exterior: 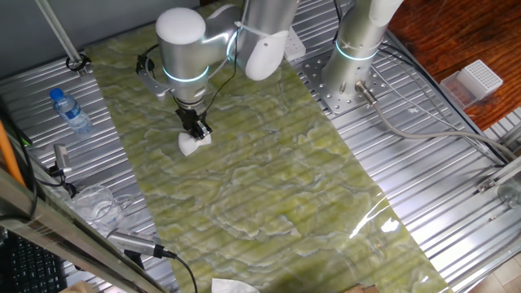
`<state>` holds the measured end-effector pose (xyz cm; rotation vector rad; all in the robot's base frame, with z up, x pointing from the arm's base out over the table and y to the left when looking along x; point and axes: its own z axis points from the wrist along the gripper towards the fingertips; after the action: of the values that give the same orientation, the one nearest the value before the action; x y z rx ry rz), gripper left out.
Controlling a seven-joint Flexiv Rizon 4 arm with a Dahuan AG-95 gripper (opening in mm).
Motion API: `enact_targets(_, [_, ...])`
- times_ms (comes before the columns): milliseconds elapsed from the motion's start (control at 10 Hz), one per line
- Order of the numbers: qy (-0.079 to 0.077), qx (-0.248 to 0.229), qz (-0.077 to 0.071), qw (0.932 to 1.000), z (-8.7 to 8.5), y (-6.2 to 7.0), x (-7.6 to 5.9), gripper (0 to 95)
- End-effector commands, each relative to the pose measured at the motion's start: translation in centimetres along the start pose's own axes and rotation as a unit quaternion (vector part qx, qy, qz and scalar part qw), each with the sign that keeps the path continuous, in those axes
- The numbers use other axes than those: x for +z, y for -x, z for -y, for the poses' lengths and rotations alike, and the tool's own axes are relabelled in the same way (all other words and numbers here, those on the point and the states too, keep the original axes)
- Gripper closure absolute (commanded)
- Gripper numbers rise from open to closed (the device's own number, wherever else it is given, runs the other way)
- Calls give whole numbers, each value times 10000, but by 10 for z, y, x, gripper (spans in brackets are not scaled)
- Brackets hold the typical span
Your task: Clean the tabletop with a sponge
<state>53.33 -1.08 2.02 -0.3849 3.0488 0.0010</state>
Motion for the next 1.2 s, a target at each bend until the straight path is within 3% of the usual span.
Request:
enact_targets(100, [-124, -97, -23, 9999, 5, 0, 1, 950])
enact_targets(300, [-58, -73, -31, 10000, 6, 0, 1, 950])
enact_targets(600, [289, 85, -31, 9995, 4, 0, 6, 950])
enact_targets(1000, [399, 182, -56, 9990, -4, 3, 8, 950])
enact_targets(1200, [444, 194, -165, 9987, -5, 5, 0, 950])
